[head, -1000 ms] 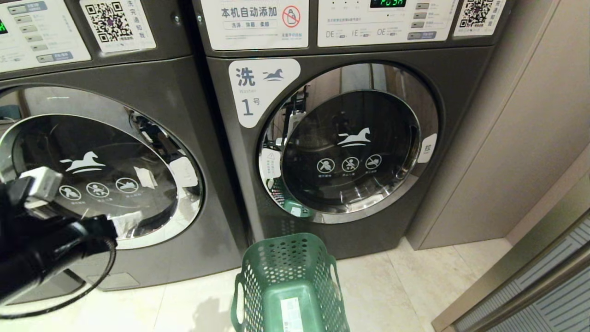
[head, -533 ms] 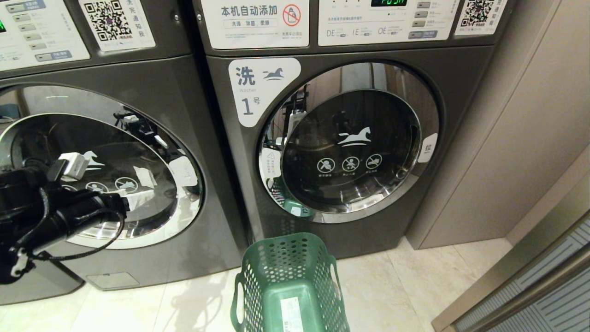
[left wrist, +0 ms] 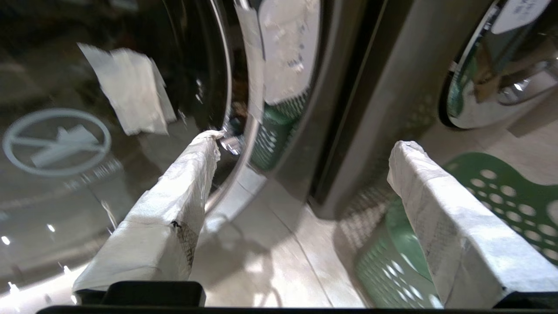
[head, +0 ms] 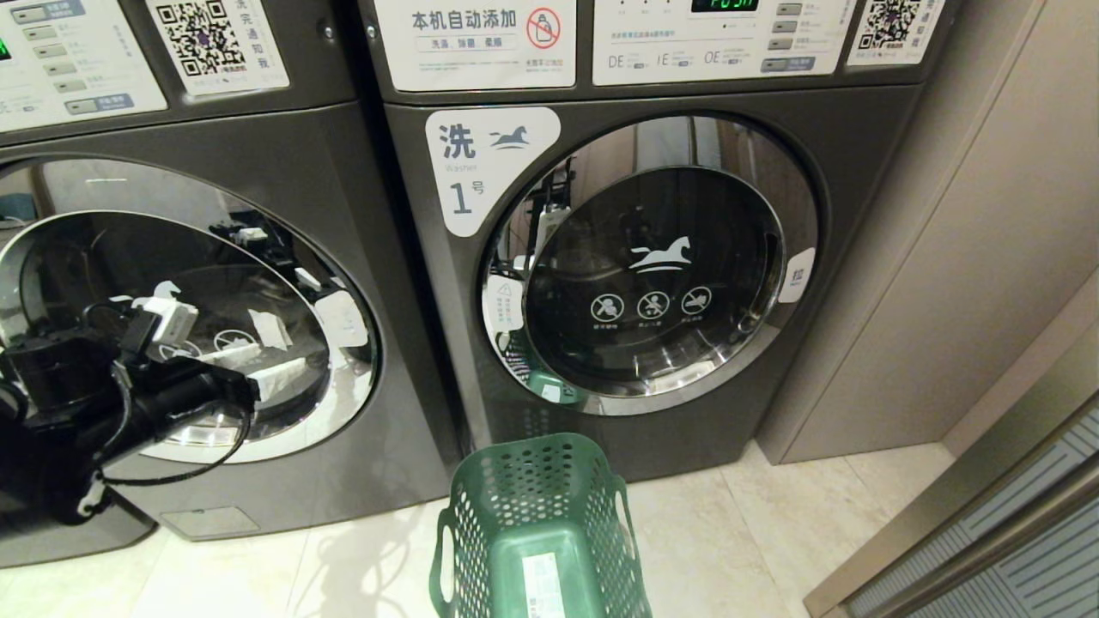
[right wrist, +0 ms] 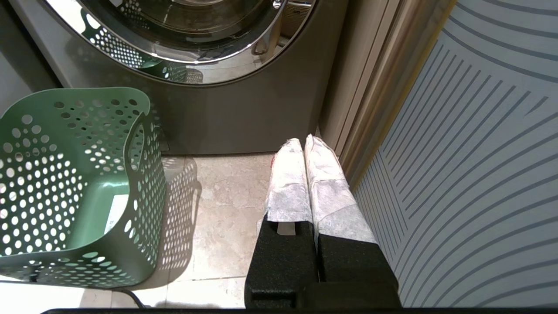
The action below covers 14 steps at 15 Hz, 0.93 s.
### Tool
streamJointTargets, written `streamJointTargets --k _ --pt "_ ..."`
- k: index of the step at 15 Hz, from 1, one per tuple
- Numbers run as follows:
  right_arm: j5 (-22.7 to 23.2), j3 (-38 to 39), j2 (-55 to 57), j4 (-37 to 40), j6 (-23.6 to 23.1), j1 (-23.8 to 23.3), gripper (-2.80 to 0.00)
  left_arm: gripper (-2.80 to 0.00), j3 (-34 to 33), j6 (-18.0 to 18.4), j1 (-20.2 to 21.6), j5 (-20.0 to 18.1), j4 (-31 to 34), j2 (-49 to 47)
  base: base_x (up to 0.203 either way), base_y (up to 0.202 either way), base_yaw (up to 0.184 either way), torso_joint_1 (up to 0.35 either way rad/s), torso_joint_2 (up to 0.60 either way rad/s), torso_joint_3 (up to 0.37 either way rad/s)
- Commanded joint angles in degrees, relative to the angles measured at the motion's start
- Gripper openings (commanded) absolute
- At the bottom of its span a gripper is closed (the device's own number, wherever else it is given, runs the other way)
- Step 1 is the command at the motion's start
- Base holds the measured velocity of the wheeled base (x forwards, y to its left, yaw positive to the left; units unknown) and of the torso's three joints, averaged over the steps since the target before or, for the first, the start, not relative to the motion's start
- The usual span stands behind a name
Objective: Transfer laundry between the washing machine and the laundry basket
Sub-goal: Open the lid of the washing machine
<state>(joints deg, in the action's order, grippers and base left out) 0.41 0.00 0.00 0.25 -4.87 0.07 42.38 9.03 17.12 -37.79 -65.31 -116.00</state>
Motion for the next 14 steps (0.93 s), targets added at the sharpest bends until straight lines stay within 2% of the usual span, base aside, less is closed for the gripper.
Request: streamJointTargets --k 1,5,8,14 --pt "0.03 0.0 0.0 0.01 -0.05 0.01 -2.8 0.0 1.08 0.19 -0.1 -0.09 -5.44 -4.58 0.0 0.0 0.0 0.0 0.0 0.0" --pt "0.02 0.0 0.0 0.01 -0.05 0.01 -2.8 0.0 3.35 -0.56 -2.19 -0.3 -10.19 -7.65 0.0 0.0 0.0 0.0 0.0 0.0" --pt "0.02 0.0 0.0 0.01 -0.05 0.01 -2.8 0.0 6.7 -0.88 -3.8 -0.3 -10.36 -9.75 0.0 0.0 0.0 0.0 0.0 0.0" --pt "0.02 0.0 0.0 0.01 -0.05 0.01 -2.8 0.0 11.27 -0.72 -4.37 -0.03 -10.07 -13.18 0.0 0.0 0.0 0.0 0.0 0.0"
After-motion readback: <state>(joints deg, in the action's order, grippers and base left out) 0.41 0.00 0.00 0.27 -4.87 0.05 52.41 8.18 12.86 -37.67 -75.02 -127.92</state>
